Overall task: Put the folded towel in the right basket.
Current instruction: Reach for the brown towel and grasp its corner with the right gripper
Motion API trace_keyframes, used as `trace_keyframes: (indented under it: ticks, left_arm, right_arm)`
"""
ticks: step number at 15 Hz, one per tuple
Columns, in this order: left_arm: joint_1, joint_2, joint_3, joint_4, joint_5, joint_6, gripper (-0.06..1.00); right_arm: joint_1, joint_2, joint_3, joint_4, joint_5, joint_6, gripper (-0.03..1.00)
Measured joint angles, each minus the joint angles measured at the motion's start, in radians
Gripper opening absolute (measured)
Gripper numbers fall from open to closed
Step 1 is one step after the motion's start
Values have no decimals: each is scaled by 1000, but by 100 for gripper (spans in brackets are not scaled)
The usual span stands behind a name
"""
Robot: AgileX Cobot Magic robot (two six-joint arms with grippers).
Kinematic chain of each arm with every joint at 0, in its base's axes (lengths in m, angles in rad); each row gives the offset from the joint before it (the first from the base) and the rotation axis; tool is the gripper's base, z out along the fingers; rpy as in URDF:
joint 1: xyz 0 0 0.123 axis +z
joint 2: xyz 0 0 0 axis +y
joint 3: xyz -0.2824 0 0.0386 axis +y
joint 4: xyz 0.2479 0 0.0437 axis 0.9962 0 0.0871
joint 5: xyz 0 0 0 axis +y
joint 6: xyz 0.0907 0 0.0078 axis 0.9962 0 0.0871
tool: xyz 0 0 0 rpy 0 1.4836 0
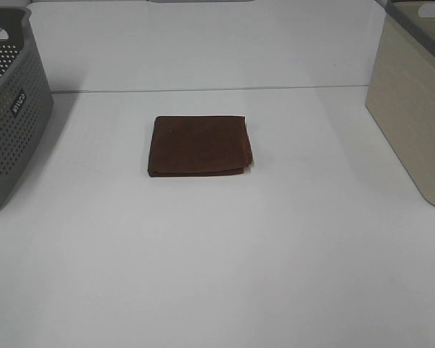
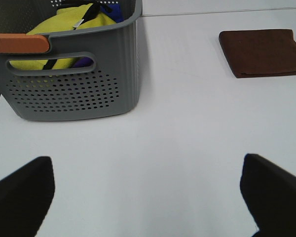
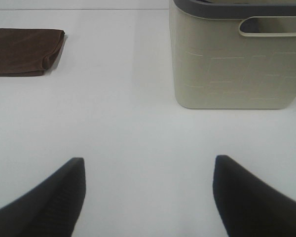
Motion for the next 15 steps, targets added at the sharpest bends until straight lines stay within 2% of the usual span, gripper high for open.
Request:
trace_keyframes:
  ticks: [9, 12, 13, 15]
  left_arm:
    - [0, 0, 0, 0, 0, 0, 97]
    - [0, 0, 0, 0, 0, 0, 97]
    - [0, 0, 0, 0, 0, 0, 97]
    - [0, 0, 0, 0, 0, 0, 97]
  right_arm:
    - [0, 30, -8, 0, -9, 0, 69]
    - [0, 198, -49, 0, -163, 0, 69]
    - [0, 357, -114, 21, -298, 0, 69]
    - [0, 502, -187, 40, -351, 0, 69]
